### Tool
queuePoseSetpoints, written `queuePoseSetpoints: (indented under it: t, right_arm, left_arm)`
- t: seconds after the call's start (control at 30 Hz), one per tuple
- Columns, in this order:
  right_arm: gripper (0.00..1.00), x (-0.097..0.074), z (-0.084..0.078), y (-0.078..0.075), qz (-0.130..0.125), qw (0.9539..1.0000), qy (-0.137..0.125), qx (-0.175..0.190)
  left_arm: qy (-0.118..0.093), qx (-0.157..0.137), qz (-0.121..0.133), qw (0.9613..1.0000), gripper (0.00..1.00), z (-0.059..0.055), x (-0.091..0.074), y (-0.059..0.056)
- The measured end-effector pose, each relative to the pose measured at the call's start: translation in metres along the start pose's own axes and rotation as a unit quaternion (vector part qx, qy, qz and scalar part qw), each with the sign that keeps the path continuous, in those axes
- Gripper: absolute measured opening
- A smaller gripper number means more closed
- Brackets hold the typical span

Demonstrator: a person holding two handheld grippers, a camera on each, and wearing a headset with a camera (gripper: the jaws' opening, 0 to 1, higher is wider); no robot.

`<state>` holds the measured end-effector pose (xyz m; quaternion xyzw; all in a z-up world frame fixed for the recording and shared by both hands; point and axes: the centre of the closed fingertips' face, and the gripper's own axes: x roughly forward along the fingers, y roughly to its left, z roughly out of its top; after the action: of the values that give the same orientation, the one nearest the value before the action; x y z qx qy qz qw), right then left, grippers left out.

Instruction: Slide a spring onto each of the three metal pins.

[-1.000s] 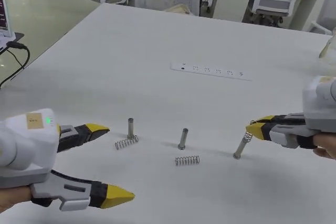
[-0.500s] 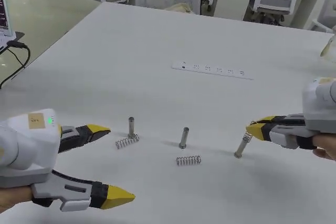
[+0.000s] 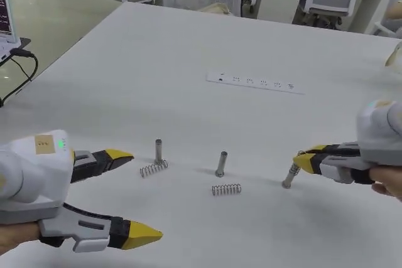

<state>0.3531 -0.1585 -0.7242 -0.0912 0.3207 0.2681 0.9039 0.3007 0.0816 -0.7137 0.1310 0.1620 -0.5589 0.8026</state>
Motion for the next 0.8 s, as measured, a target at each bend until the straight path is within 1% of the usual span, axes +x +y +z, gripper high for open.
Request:
queuePoseSetpoints:
  t: [0.17,0.4,0.8]
  right_arm:
    - [0.07,0.005,-0.007,0.000,0.001,1.0000,0.006,0.002]
    - [0.08,0.010,-0.014,0.002,0.000,0.9999,0.015,-0.005]
    - [0.08,0.018,-0.024,-0.001,0.001,0.9996,0.026,-0.009]
  left_arm:
    - [-0.001,-0.001,-0.001,1.0000,0.79,0.000,0.000,-0.001]
    - [0.000,-0.001,-0.002,1.0000,0.78,0.000,0.000,-0.001]
    - [0.001,-0.001,-0.004,1.0000,0.78,0.001,0.000,-0.002]
